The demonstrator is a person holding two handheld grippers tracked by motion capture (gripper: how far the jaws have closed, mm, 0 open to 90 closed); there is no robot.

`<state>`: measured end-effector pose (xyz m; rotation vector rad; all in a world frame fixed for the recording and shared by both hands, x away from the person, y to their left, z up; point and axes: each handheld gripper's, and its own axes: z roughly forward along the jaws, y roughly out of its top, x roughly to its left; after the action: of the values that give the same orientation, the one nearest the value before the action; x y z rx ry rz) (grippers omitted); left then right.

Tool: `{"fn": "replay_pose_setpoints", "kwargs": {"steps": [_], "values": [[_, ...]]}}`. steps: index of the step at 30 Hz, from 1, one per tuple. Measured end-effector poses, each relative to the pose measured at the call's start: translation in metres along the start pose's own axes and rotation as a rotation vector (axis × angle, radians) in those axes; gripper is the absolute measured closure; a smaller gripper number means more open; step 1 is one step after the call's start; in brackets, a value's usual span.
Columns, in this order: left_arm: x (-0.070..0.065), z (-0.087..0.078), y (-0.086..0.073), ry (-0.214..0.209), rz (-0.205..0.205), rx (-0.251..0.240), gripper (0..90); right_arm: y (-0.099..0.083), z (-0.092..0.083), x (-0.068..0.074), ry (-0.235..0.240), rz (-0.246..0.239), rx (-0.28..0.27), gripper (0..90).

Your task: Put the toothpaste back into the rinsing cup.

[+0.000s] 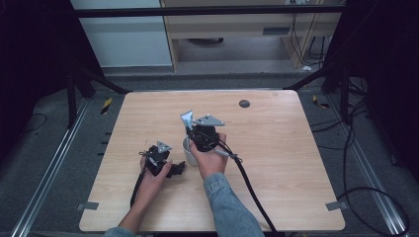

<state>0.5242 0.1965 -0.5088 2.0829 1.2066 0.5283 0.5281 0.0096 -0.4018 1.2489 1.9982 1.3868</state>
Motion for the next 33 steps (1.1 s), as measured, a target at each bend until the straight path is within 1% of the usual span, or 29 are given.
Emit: {"fn": "replay_pose_setpoints", "kwargs": {"steps": [8, 13, 19, 33], "values": [[0.0001, 0.0, 0.0001, 0.0, 0.0, 0.001, 0.0, -0.0012, 0.0015, -0.0011, 0.001, -0.001, 0.007, 79.8], [0.0, 0.0, 0.0001, 0.0, 0.0, 0.0, 0.0, -0.0021, 0.0027, -0.0015, 0.004, 0.011, 0.016, 79.7], [0.0, 0.0001, 0.0001, 0.0, 0.0, 0.0, 0.0, -0.0033, 0.0041, -0.0024, 0.003, 0.007, 0.025, 79.6], [0.0001, 0.0001, 0.0002, 0.0, 0.001, 0.0, 0.0, -0.0059, 0.0046, -0.0046, 0.01, 0.013, 0.03, 79.2]]}}
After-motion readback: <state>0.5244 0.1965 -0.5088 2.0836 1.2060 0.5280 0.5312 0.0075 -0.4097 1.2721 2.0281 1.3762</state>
